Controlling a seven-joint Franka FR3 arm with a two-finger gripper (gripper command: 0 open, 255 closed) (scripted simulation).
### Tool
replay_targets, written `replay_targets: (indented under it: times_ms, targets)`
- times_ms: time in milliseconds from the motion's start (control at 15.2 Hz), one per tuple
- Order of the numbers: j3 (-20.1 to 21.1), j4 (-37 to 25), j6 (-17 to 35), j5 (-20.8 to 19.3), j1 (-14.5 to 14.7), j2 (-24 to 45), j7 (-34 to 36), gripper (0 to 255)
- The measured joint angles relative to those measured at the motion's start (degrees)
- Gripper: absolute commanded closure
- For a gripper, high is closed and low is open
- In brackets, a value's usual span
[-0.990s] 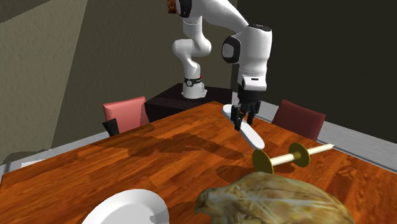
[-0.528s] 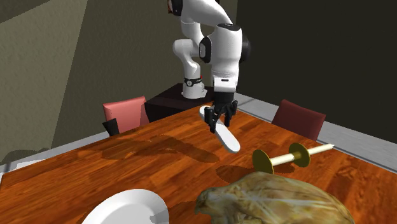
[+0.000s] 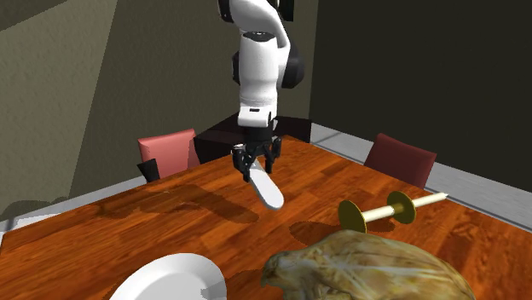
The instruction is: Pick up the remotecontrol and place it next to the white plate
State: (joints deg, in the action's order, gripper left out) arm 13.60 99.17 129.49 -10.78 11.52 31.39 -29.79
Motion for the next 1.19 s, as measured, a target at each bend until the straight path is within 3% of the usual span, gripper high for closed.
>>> replay_targets:
  times_ms: [396,1188]
  targets:
    - [-1.28,-4.30,-1.33,0.42,-4.18,2.68,-6.07,255]
    - [-2.43,-3.35,4.74,-0.89,-4.14,7.79,-5.85,255]
